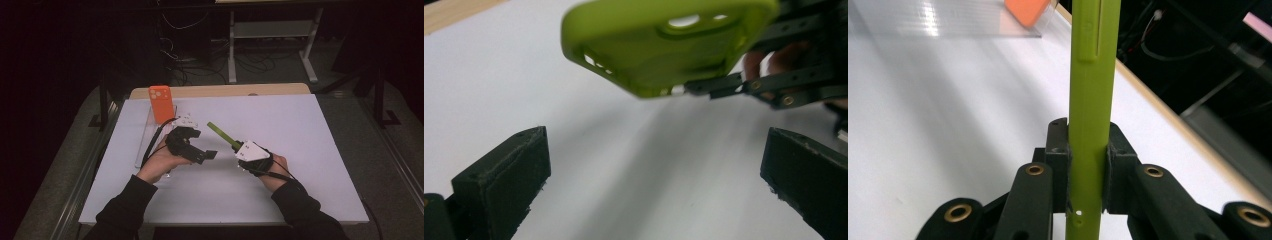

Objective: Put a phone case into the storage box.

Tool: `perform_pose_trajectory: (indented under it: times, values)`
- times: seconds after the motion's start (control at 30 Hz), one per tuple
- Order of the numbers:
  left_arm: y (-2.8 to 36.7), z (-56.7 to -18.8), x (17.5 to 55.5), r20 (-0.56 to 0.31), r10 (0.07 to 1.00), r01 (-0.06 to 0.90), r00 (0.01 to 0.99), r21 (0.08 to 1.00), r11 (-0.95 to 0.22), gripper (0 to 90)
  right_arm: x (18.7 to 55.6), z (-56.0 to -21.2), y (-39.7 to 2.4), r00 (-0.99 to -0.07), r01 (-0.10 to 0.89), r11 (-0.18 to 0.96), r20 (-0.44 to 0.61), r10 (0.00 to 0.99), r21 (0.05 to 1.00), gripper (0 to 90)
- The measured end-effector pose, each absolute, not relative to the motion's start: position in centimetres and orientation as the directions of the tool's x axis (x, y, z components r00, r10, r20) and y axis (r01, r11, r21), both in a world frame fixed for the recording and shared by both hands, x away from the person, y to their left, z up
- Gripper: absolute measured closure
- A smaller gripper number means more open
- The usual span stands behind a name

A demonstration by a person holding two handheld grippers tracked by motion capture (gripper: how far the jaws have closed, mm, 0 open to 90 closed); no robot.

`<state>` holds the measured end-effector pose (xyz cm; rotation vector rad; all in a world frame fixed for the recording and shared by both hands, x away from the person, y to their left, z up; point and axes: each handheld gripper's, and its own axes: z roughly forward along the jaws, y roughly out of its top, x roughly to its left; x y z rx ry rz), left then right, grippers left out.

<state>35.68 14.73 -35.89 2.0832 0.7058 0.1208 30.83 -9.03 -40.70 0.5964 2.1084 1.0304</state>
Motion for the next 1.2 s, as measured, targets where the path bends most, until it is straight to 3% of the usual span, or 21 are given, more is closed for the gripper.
perform_pose_trajectory:
  times: [0.1, 0.33, 0.53, 1.0, 1.2]
  values:
    - [14.5, -35.8, 36.0, -0.176, 0.532, 0.433, 0.828, 0.803, -0.408, 0.0, 31.2, -40.5, -9.4, -0.665, 0.173, 0.474, -0.252, 0.703, 0.864, 75.8]
    - [13.5, -35.4, 36.9, -0.218, 0.551, 0.447, 0.805, 0.834, -0.324, 0.0, 31.9, -40.4, -10.2, -0.681, 0.286, 0.311, -0.036, 0.731, 0.906, 75.8]
    - [12.2, -34.9, 37.5, -0.222, 0.549, 0.432, 0.806, 0.854, -0.289, 0.0, 32.2, -40.4, -10.5, -0.678, 0.334, 0.229, 0.065, 0.732, 0.914, 75.7]
    - [9.8, -35.1, 38.5, -0.242, 0.548, 0.427, 0.801, 0.873, -0.238, 0.0, 32.1, -40.3, -10.2, -0.688, 0.332, 0.204, 0.089, 0.72, 0.921, 75.8]
    - [9.7, -35.1, 38.5, -0.24, 0.567, 0.428, 0.788, 0.876, -0.224, 9.0, 32.1, -40.4, -10.2, -0.688, 0.333, 0.207, 0.087, 0.72, 0.92, 75.7]
